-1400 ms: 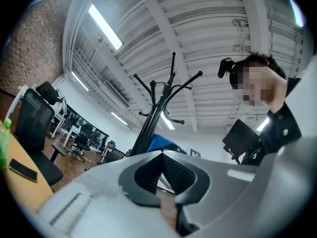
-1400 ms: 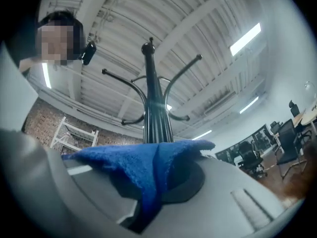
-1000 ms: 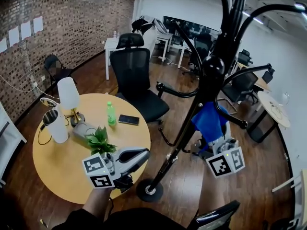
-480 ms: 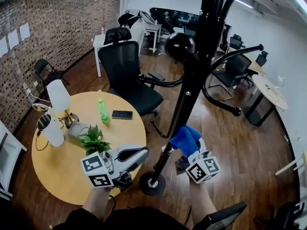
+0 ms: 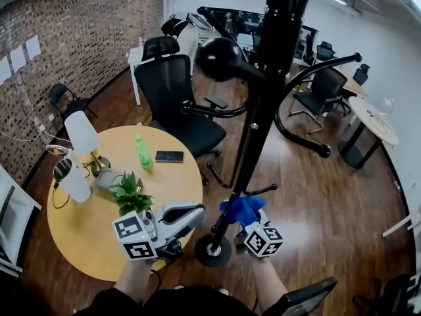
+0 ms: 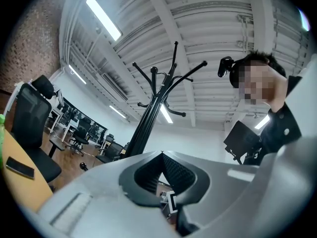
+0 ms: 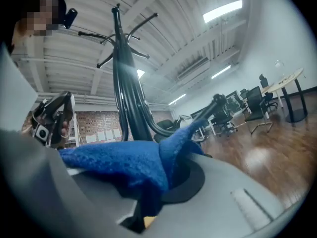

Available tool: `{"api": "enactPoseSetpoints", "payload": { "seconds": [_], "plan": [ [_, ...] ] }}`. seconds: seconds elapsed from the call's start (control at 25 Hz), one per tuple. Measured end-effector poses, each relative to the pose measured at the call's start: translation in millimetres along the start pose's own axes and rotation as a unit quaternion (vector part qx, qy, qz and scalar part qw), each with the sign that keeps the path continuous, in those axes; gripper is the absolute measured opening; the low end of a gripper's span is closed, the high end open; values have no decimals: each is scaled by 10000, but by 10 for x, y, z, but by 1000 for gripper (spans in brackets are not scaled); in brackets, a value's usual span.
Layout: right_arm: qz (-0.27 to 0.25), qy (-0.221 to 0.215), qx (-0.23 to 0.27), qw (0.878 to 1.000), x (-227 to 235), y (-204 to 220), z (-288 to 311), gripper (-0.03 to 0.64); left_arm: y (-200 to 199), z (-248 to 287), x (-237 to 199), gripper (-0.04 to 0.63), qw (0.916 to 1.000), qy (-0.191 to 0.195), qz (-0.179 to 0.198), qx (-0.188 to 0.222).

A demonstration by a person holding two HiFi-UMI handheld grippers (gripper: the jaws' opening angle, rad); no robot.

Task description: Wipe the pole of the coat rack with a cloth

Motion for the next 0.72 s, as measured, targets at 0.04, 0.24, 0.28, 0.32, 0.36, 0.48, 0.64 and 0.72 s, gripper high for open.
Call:
{"api": "enactPoseSetpoints", "payload": {
  "seconds": [0.04,0.24,0.28,0.32,0.36,0.48,0.64,0.72],
  "plan": [
    [85,9,-32,10000,39,47,5,28,2,2,9,2,10000,-11,5,-5],
    [162,-89,59,9998,10,10,-24,26,-19,-16,27,2,10000,-63,59,13],
    [174,-167,140,9996,-40,-40,-49,26,-27,-22,28,2,9999,-68,73,25],
    [216,-273,256,9991,-102,-106,-77,26,-35,-26,31,2,9999,-69,89,33],
    [256,-381,394,9982,-173,-193,-104,26,-42,-26,37,2,9999,-66,105,41],
    [195,-609,893,9939,-399,-584,-164,26,-65,-32,57,2,9998,-46,161,81],
    [-184,-1001,1790,9786,-724,-1327,-213,26,-108,-97,76,2,9995,-57,246,189],
    [-447,-1136,2275,9661,-908,-1716,-251,26,-139,-136,96,2,9992,-63,304,255]
  ]
}}
Point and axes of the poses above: the fingertips, and each gripper's own axes: z forward along the fingers, x to its right, y out of its underside, the point moved 10 cm from there along -z, backward along the fingers, and after that the axes turned 14 degrees about y, right-handed, at the moved point
